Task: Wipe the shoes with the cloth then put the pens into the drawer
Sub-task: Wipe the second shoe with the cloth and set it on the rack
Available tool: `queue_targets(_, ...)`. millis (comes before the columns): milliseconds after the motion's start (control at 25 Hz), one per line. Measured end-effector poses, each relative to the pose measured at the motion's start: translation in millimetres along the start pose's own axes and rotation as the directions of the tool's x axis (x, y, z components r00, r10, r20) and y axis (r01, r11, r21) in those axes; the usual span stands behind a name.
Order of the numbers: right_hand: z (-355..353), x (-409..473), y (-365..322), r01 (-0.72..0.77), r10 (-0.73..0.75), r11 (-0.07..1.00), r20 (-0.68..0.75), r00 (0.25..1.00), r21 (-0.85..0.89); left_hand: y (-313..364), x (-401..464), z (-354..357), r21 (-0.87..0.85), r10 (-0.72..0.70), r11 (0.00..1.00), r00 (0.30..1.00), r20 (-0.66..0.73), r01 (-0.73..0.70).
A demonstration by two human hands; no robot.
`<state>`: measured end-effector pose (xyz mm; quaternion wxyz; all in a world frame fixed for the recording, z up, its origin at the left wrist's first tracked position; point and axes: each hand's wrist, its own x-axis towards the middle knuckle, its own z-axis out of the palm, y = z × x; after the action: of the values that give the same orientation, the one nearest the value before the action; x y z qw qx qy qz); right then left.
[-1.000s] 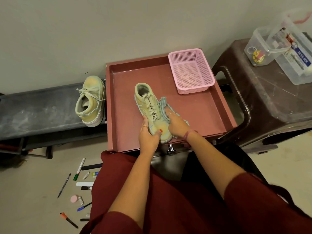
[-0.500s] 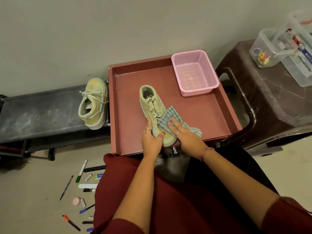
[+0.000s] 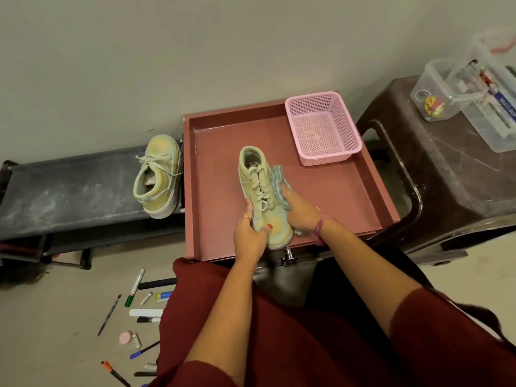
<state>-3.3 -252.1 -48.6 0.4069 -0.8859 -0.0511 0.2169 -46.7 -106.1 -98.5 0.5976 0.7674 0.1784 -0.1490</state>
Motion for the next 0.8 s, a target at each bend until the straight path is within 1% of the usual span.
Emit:
queue_targets(80,13,-50,17,-0.017,0.017,1.000,0.023,1.000,-0.005,-1,0,0,-0.023,-0.019,1.000,1.000,-0.005,0.019)
queue_targets(160,26,-83,26,-0.040,0.039,0.997,0.017,0.999,0.062,3,-2,-2,-0.021,-0.014,1.000,1.000,-0.009,0.014)
queue_targets(200,31,-88,29,-0.060,0.058,0.992,0.016,0.998,0.115,8,-6,-1,0.018,0.004,1.000,1.000,0.000,-0.004)
queue_targets(280,33,-82,33,-0.085,0.089,0.962,-0.003,0.996,0.260,17,-19,3,0.146,0.052,0.988,0.998,0.038,-0.057)
queue_targets(360,31,-76,34,-0.114,0.128,0.897,-0.005,0.992,0.428,20,-33,12,0.254,0.103,0.959,0.990,0.098,-0.125)
queue_targets(400,30,-75,35,-0.147,0.162,0.854,0.012,0.987,0.499,19,-37,17,0.291,0.121,0.945,0.988,0.101,-0.146)
queue_targets(440,29,-75,35,-0.169,0.183,0.837,0.026,0.983,0.521,16,-40,22,0.310,0.141,0.938,0.987,0.076,-0.158)
queue_targets(480,29,-76,34,-0.176,0.189,0.836,0.028,0.982,0.519,15,-42,25,0.309,0.160,0.937,0.987,0.029,-0.161)
queue_targets(600,21,-60,19,-0.158,0.184,0.898,-0.024,0.983,0.411,13,-39,29,0.297,0.212,0.939,0.971,-0.112,-0.171)
queue_targets(720,5,-24,3,-0.100,0.112,0.958,-0.030,0.993,0.267,11,-40,27,0.262,0.219,0.949,0.966,-0.140,-0.177)
queue_targets(800,-8,5,-4,-0.094,0.100,0.974,-0.017,0.995,0.208,10,-42,24,0.215,0.210,0.960,0.968,-0.138,-0.178)
